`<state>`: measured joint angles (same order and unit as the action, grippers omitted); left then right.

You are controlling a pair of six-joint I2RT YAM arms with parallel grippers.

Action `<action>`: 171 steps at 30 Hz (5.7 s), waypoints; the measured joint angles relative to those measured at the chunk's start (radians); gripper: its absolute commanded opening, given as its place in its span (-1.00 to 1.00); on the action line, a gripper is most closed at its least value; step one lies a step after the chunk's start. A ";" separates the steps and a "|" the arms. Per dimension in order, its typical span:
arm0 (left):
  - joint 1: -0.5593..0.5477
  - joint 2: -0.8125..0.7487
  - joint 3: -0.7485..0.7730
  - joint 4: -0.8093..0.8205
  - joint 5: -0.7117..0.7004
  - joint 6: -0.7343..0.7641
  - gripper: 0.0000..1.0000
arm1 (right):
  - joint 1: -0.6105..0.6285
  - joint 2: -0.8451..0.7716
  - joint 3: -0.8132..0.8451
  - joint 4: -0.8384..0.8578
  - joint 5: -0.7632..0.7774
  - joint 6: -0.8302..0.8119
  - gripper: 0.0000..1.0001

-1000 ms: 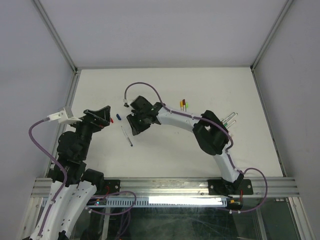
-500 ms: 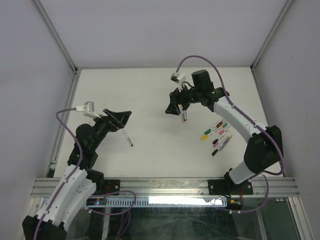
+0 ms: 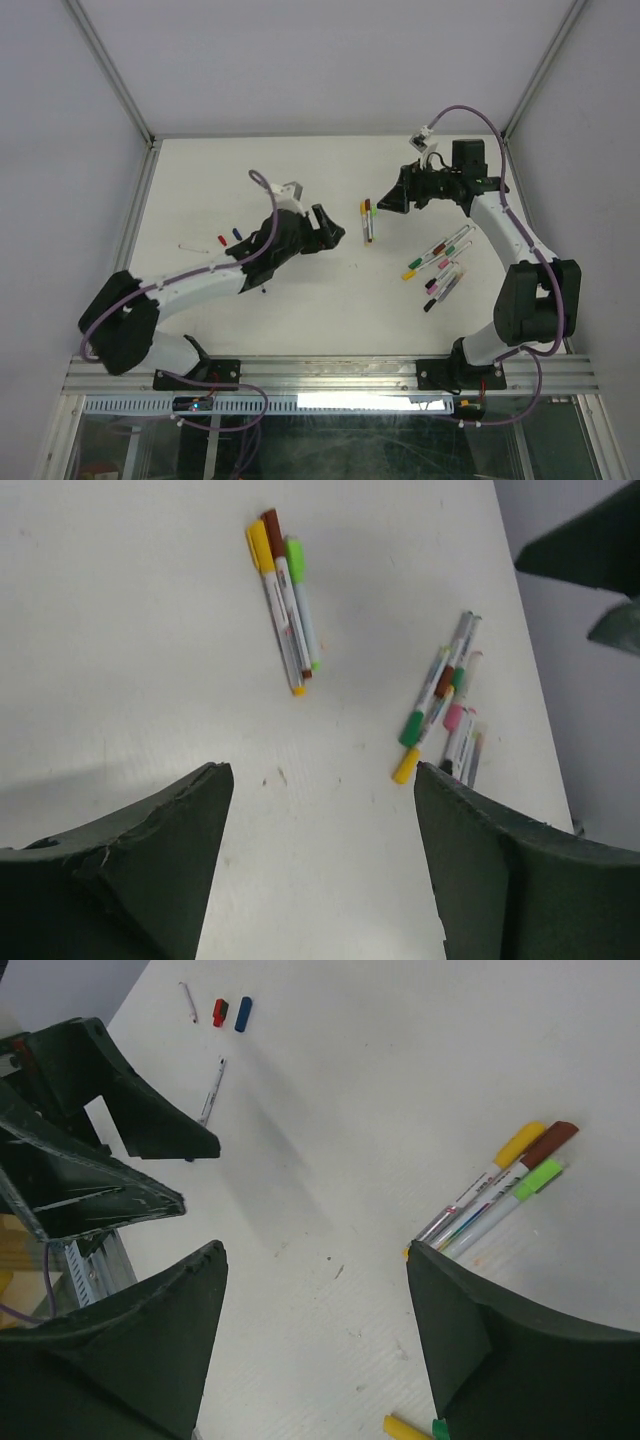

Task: Open the pen caps
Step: Pick up the pen from the center of the board.

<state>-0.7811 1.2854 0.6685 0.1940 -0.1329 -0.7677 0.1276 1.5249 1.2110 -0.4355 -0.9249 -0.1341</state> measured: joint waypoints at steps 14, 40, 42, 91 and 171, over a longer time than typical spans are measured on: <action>-0.097 0.717 0.813 -0.469 -0.317 0.063 -0.03 | -0.115 -0.062 -0.011 0.042 -0.027 0.033 0.50; -0.095 0.972 1.111 -0.621 -0.333 0.134 -0.12 | -0.124 -0.061 -0.016 0.050 -0.027 0.040 0.52; -0.095 0.980 1.111 -0.621 -0.333 0.134 -0.14 | -0.124 -0.061 -0.016 0.050 -0.027 0.040 0.52; -0.094 0.782 0.784 -0.667 -0.495 0.233 -0.68 | -0.124 -0.055 -0.036 0.085 -0.054 0.080 0.54; -0.078 0.026 -0.174 0.662 -0.182 0.034 -1.00 | 0.312 -0.023 -0.453 0.906 -0.107 0.616 0.38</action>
<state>-0.8589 1.3113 0.4950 0.8562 -0.3149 -0.7341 0.4397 1.5024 0.7582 0.4709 -1.0321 0.4816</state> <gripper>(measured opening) 0.052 0.742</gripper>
